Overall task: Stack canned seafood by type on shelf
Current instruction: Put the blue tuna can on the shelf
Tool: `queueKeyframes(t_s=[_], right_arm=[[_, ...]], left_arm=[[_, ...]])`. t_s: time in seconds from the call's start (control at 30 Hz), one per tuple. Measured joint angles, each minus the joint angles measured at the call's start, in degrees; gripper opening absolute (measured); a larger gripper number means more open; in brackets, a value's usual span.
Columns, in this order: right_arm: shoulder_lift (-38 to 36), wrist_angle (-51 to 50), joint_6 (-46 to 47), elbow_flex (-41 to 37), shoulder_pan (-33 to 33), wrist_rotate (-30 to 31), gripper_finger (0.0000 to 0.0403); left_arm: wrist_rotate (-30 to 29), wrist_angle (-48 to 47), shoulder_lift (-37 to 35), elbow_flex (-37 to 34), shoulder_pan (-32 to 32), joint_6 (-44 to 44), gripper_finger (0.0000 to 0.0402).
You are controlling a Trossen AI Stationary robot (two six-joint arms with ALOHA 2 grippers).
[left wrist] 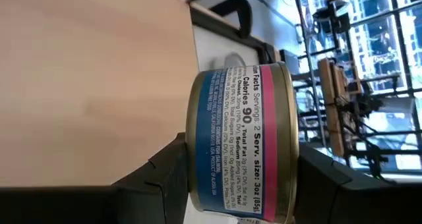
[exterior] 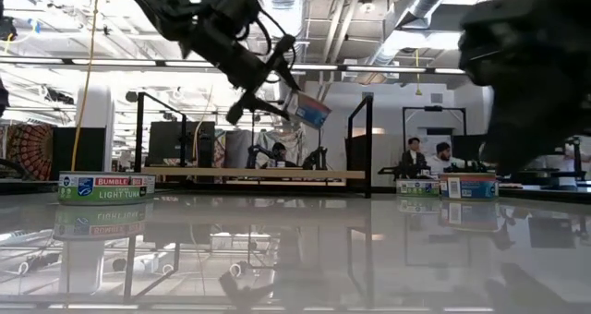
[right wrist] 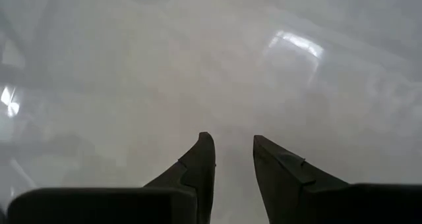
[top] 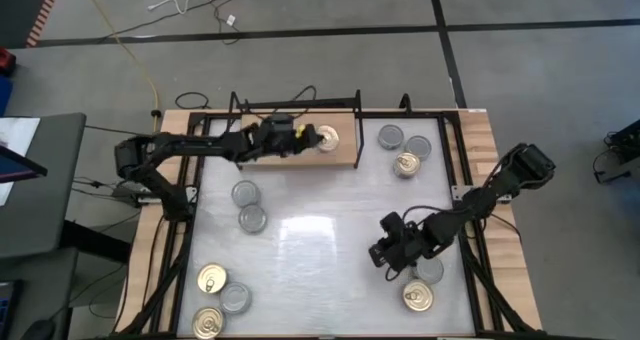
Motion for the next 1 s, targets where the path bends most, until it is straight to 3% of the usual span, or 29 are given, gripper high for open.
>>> queueKeyframes(t_s=[0.6,1.0], right_arm=[[-4.46,-8.05,-1.67,0.0,-11.23,0.0,0.0128],[-5.2,-9.08,-1.54,0.0,-13.91,0.0,0.0128]], left_arm=[[14.77,1.29,19.85,15.47,11.46,3.0,0.0188],[16.14,1.84,21.7,16.25,11.78,4.24,0.0201]])
